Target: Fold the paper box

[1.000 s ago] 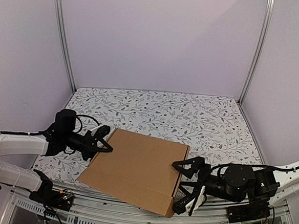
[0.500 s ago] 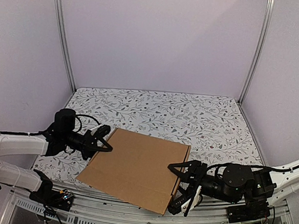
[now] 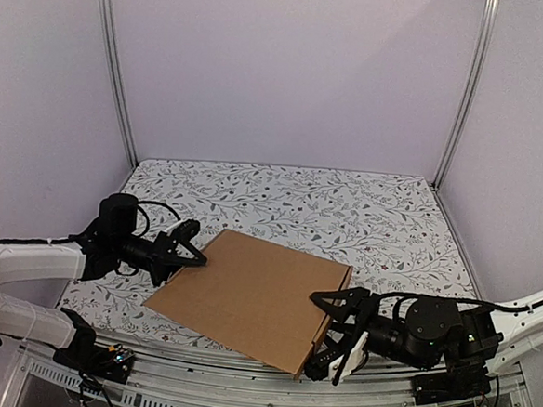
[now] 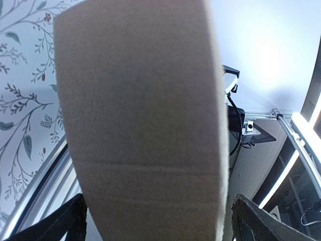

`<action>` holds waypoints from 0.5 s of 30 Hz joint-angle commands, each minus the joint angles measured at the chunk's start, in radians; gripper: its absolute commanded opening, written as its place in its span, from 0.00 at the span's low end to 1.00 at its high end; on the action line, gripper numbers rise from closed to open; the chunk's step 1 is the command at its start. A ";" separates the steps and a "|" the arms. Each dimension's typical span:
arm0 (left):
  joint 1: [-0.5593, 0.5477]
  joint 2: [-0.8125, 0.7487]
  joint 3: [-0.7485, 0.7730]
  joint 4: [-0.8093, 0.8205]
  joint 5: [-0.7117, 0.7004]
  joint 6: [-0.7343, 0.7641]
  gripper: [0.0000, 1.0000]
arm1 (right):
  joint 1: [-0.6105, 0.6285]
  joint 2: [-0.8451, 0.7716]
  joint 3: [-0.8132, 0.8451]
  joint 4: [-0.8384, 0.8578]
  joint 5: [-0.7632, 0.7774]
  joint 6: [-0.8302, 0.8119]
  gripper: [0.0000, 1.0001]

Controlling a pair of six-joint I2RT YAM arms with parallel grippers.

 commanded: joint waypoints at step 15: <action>0.031 -0.320 0.357 -0.932 -0.770 0.583 0.99 | -0.037 -0.132 -0.118 -0.013 0.083 0.652 0.43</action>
